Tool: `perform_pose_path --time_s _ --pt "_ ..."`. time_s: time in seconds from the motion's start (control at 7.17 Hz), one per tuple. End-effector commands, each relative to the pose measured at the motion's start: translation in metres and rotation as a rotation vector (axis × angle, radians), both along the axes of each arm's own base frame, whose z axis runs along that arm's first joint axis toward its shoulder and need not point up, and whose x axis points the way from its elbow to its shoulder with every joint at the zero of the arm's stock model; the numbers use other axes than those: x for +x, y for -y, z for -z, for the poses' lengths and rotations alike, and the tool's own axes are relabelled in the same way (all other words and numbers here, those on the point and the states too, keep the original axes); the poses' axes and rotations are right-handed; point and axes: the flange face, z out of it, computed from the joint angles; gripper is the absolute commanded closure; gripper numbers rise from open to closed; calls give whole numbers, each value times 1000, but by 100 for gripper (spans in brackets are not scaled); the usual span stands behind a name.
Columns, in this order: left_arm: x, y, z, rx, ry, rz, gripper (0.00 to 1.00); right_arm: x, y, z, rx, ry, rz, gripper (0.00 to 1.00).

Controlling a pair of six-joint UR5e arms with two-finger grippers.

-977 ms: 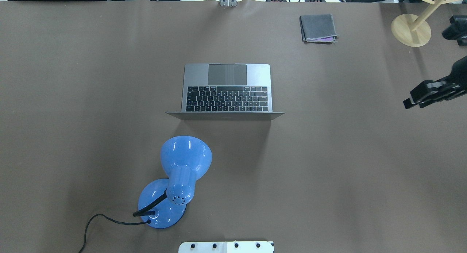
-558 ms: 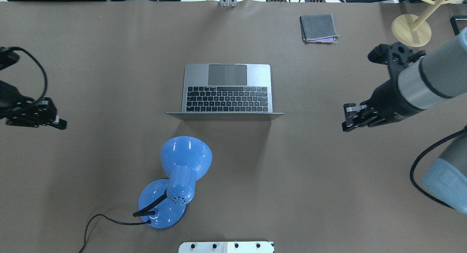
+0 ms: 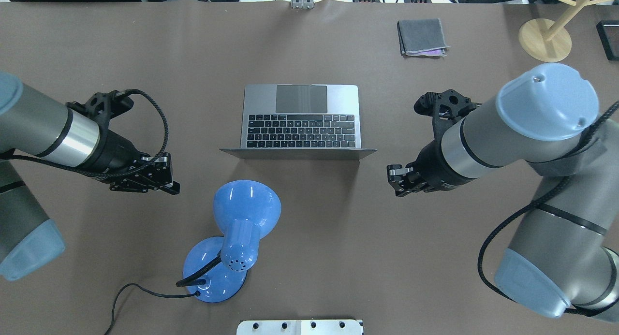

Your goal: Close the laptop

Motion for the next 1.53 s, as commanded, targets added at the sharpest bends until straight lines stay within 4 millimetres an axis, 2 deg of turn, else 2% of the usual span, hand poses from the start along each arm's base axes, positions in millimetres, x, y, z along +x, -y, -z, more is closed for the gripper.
perform_pose_path --time_s 0.0,0.14,0.42,0.56,0.84,1.12,1.26,1.4 --pt "33 22 33 -11 8 0 100 -21 7 6 3 -5 6 100" --pt "43 23 41 -16 13 -9 100 -27 12 12 16 -4 0 100" --pt "60 13 43 -20 23 -2 100 -34 20 13 16 -12 -11 100" --pt "60 13 44 -19 21 -2 100 -37 24 19 29 -12 -24 100" --pt "65 18 63 0 0 4 100 -32 39 21 32 -14 -48 100" --pt "76 33 75 32 6 56 100 -36 50 22 28 -22 -59 100" --pt "69 45 81 48 3 95 100 -32 58 25 28 -22 -74 100" --pt "64 66 89 59 4 140 100 -26 68 28 31 -19 -93 100"
